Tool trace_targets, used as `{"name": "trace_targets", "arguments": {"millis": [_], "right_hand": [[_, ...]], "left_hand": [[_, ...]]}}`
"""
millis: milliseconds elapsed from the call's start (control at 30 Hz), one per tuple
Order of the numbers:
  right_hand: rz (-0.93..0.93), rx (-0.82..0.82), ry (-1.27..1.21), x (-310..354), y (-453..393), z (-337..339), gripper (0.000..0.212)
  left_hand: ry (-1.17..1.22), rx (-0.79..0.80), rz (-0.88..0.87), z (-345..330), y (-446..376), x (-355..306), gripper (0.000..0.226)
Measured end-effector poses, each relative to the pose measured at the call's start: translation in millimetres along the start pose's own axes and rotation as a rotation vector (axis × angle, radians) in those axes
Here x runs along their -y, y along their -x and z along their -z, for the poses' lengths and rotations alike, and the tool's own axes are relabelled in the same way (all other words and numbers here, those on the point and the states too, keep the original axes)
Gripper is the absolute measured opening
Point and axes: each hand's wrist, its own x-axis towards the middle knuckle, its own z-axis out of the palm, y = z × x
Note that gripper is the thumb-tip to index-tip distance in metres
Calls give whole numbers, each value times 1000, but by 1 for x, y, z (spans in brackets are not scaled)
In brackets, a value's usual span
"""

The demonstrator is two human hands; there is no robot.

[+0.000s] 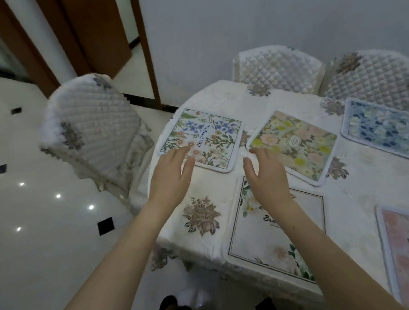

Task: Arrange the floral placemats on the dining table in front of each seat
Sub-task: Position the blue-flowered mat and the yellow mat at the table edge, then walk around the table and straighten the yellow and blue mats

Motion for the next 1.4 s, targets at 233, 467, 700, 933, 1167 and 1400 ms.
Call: {"name": "trace_targets", "arguments": {"millis": [233, 467, 700, 933, 1167, 1400], "right_hand": [[148, 203, -33, 90, 35, -83, 36], [246, 356, -76, 223, 47, -190, 32], [275, 366, -140, 362, 41, -277, 27], [277, 413, -73, 419, 9, -338, 35], [298, 358, -67, 461, -71, -411, 30], [378, 278, 44, 517, -195, -463, 37]], "left_hand": [[-75, -87, 218, 68, 78, 91, 48], [-132, -154, 356, 162, 122, 205, 53], [-139, -245, 407, 274, 132, 318, 48], [-93, -205, 404, 305, 90, 395, 39], [-121, -106, 339, 328, -3, 476, 45], [-398, -5, 81, 387, -144, 537, 49]]}}
